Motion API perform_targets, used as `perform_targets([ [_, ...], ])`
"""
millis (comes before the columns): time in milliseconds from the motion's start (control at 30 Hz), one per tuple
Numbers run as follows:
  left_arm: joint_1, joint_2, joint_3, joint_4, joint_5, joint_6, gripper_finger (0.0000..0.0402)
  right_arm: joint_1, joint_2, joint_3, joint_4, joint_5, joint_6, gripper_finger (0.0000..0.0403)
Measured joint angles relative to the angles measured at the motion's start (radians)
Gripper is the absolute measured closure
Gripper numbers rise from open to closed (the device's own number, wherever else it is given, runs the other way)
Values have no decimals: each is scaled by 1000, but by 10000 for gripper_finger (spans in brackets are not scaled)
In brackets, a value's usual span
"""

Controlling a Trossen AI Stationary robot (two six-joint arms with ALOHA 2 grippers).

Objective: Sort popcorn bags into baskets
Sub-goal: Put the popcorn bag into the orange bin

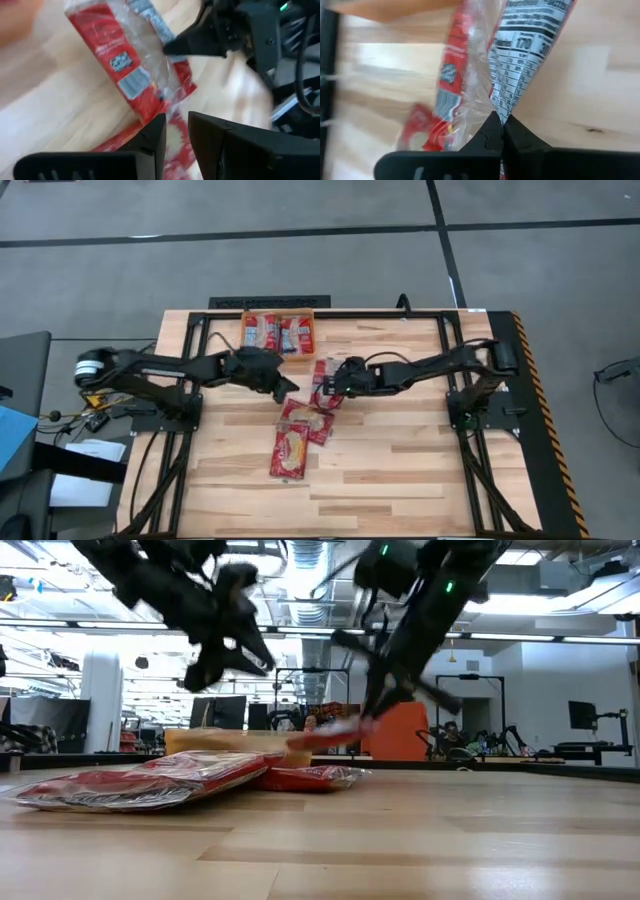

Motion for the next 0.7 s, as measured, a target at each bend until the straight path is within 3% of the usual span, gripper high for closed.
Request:
perform_targets([
  [200, 4, -197, -1, -57, -79, -1, 334, -49, -112, 56, 3, 9, -163, 397],
  [333, 13, -299, 0, -98, -137, 16, 334, -122, -116, 112, -4, 4, -269, 396],
  [700, 67, -471, 0, -291, -244, 102, 333, -304, 124, 397, -5, -160, -536, 395],
])
